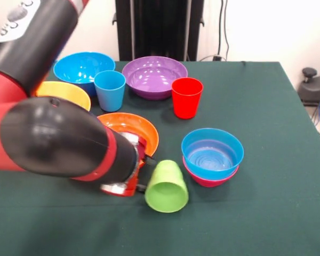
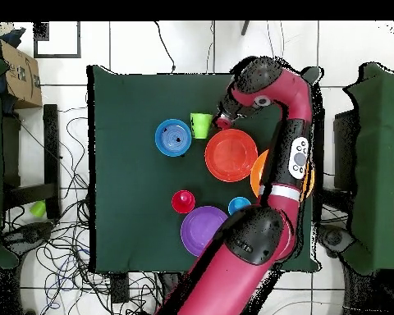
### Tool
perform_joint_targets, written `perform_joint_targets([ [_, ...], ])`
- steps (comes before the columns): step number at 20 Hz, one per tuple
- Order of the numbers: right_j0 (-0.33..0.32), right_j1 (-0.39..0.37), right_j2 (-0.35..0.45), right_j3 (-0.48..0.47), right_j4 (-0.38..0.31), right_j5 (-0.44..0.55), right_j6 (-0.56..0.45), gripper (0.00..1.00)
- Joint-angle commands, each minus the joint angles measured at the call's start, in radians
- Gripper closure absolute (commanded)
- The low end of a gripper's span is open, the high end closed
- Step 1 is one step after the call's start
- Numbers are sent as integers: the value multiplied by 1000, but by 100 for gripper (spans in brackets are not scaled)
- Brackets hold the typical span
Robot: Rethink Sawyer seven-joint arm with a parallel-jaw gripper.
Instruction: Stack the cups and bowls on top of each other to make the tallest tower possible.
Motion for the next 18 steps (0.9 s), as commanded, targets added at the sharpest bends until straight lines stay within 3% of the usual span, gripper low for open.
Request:
perform_joint_targets([
  [1, 35, 43, 99, -48, -62, -37, -122, 0],
  [7, 26, 49, 99, -36, -66, -62, -118, 0],
  [18, 7, -27, 40, 22, -32, -5, -87, 0],
])
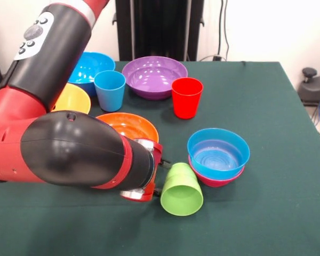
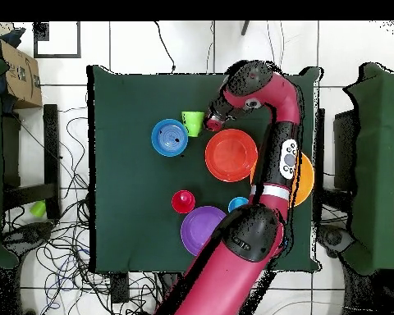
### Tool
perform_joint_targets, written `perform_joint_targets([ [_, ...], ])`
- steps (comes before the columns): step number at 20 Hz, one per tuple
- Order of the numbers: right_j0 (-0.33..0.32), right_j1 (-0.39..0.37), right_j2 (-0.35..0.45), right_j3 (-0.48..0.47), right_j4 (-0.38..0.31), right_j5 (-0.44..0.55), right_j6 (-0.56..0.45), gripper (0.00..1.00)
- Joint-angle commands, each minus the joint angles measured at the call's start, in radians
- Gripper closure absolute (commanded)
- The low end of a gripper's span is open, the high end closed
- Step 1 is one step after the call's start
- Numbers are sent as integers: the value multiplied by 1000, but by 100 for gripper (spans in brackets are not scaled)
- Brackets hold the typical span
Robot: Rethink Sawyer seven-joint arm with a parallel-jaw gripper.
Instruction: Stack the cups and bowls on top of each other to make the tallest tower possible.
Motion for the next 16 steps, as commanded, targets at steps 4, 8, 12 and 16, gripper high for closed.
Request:
perform_joint_targets([
  [4, 0, -116, -41, 49, -21, 41, -57, 0],
  [8, 2, -133, -33, 39, -26, 56, -50, 0],
  [12, 16, -128, -1, 2, -47, 79, -25, 0],
  [16, 19, -129, 9, -4, -48, 84, -22, 0],
])
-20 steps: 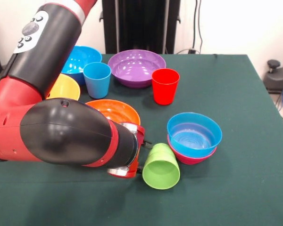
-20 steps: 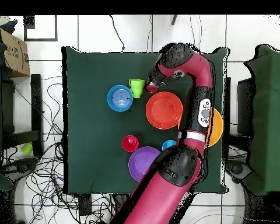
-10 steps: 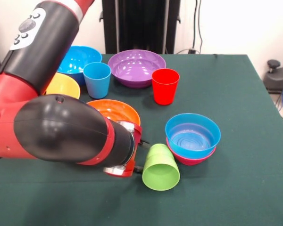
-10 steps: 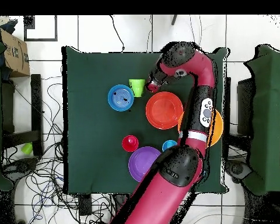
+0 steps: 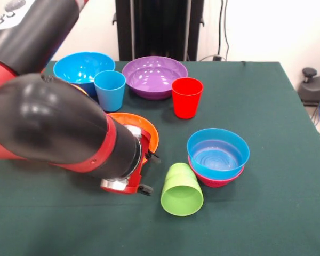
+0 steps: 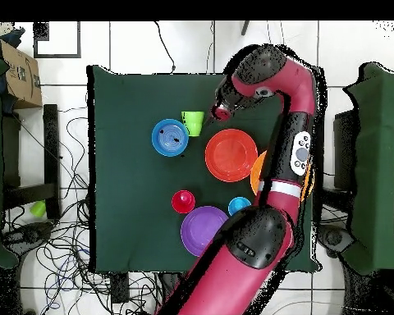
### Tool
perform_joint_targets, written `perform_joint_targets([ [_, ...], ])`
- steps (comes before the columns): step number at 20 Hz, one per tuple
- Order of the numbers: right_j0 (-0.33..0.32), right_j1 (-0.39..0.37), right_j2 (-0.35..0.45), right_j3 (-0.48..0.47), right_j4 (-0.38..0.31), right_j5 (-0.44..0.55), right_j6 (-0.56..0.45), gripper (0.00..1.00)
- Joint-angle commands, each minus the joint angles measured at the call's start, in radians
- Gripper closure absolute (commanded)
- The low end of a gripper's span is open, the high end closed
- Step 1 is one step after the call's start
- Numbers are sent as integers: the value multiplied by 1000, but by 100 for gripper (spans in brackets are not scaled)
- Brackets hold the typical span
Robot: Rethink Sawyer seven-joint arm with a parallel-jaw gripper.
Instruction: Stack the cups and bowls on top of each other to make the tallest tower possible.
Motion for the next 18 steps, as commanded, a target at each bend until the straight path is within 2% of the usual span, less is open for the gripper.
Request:
perform_joint_targets([
  [1, 23, -36, 12, -6, -50, 82, -19, 0],
  [6, 30, -38, 26, -8, -36, 95, 5, 0],
  [18, 54, -5, 46, -8, 5, 31, 62, 0],
])
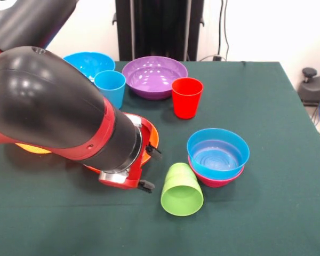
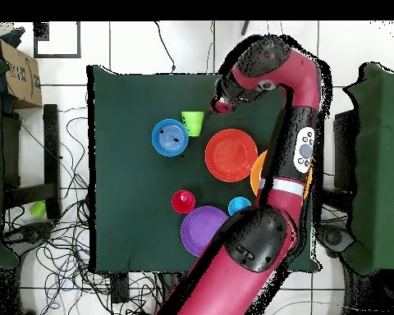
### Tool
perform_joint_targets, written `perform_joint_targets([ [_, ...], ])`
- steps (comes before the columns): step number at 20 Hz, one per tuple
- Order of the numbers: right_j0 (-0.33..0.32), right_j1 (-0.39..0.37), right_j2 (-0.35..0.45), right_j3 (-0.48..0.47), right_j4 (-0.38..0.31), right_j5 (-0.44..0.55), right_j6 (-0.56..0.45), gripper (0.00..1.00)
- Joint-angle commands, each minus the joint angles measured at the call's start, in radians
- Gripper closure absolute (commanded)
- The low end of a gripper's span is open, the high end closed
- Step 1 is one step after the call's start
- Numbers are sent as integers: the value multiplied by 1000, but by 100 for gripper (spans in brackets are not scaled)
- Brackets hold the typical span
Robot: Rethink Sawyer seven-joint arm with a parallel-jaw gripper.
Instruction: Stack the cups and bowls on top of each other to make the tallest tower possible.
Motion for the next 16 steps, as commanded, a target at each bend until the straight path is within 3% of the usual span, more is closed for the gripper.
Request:
perform_joint_targets([
  [1, 45, 34, 41, -8, -17, 28, 64, 0],
  [16, 60, 51, 65, -21, -26, -2, 71, 0],
])
